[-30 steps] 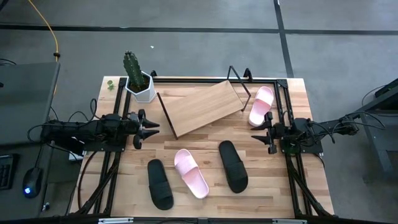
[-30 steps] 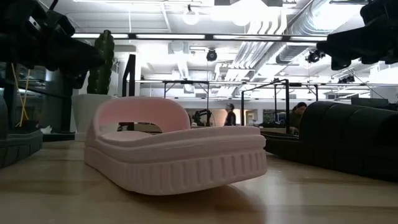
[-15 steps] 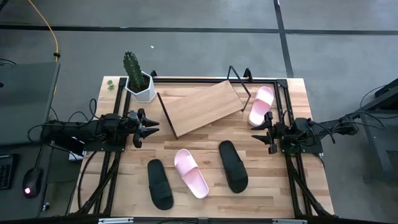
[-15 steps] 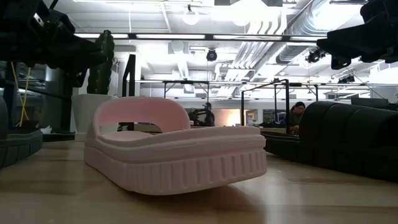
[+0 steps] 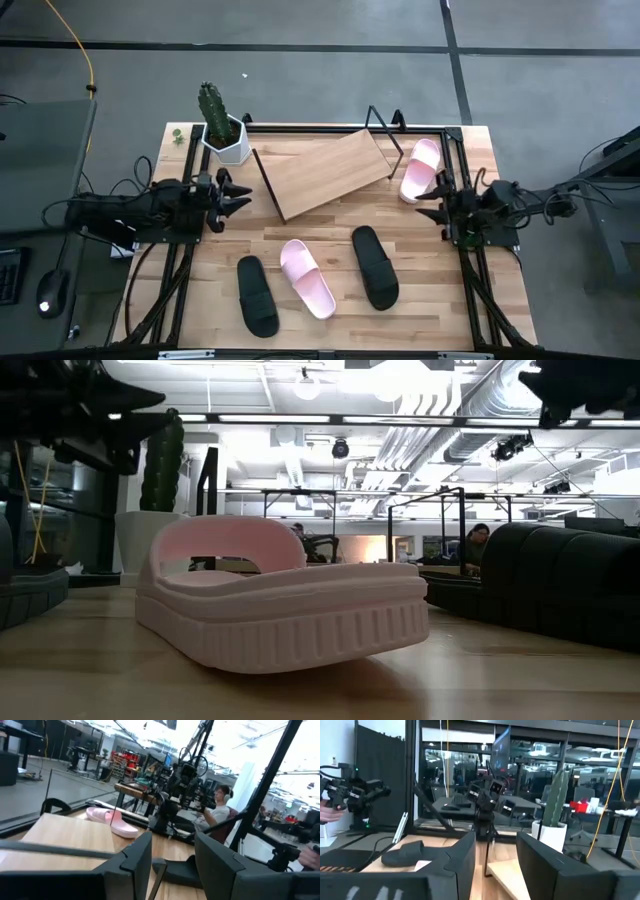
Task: Pick and place slides into the shelf
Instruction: Put the right black slide on the shelf
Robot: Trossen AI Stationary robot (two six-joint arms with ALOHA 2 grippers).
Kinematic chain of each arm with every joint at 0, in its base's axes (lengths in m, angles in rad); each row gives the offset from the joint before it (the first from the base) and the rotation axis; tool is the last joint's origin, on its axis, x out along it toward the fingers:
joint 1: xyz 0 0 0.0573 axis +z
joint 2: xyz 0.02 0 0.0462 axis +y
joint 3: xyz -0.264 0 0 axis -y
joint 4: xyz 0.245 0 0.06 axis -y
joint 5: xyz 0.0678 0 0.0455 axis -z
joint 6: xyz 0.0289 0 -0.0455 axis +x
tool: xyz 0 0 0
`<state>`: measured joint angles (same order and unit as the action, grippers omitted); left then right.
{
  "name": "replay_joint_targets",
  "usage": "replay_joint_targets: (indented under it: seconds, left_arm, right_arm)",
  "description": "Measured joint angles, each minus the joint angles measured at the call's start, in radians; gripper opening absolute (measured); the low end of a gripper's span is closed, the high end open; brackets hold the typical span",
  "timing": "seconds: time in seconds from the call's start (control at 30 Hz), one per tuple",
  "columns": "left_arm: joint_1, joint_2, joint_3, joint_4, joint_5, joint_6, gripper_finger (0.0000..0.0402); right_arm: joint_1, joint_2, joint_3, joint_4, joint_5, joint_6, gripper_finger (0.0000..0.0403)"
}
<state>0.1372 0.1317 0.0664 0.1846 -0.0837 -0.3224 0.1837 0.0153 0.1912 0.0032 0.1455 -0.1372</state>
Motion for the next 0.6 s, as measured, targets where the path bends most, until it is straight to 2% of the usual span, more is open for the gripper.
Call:
replay_joint_targets:
  seconds: [0.23,0.6]
  left_arm:
    - [0.000,0.048,0.122,-0.088,0.009,0.003,0.0134]
    - [0.000,0.102,0.222,-0.090,0.011,0.056,0.0134]
  right_arm:
    - [0.000,0.115,0.207,-0.157,-0.007,-0.002,0.0134]
    - [0.000,0.517,0.609,-0.348,-0.042,-0.101,0.0134]
